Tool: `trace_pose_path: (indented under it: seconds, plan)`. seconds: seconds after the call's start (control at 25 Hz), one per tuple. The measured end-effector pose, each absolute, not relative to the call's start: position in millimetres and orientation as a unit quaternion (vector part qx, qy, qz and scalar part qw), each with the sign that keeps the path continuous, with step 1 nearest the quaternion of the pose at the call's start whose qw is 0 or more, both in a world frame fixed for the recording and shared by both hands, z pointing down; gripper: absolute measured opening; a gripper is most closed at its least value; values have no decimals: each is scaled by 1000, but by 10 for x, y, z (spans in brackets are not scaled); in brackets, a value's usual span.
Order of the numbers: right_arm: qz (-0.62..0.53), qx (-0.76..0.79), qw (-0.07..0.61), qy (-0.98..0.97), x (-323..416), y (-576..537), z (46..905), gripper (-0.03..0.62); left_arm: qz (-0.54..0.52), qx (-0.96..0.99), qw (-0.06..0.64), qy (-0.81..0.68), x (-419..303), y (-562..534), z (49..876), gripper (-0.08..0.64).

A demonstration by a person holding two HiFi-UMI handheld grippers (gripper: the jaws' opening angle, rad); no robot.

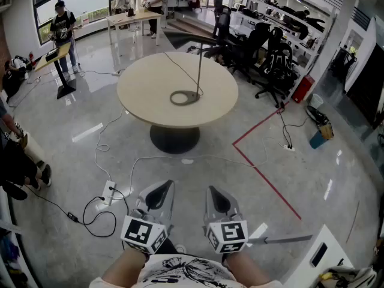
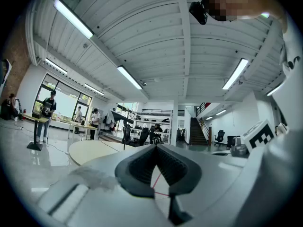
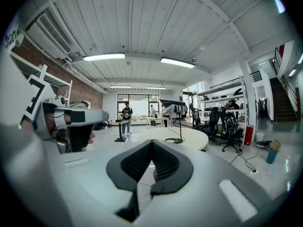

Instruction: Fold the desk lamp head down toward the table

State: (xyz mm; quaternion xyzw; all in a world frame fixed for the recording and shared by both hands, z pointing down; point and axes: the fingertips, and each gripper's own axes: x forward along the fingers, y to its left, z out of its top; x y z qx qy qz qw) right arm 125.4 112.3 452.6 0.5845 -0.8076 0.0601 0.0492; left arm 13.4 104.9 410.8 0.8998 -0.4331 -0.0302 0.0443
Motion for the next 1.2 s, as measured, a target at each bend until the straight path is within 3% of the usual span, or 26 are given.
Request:
trace_pose_path:
  seconds: [1.2]
  plan:
    - [89, 586, 76, -802, 1178, 628, 4761, 9, -33, 886, 79, -456, -91, 523, 4226, 5]
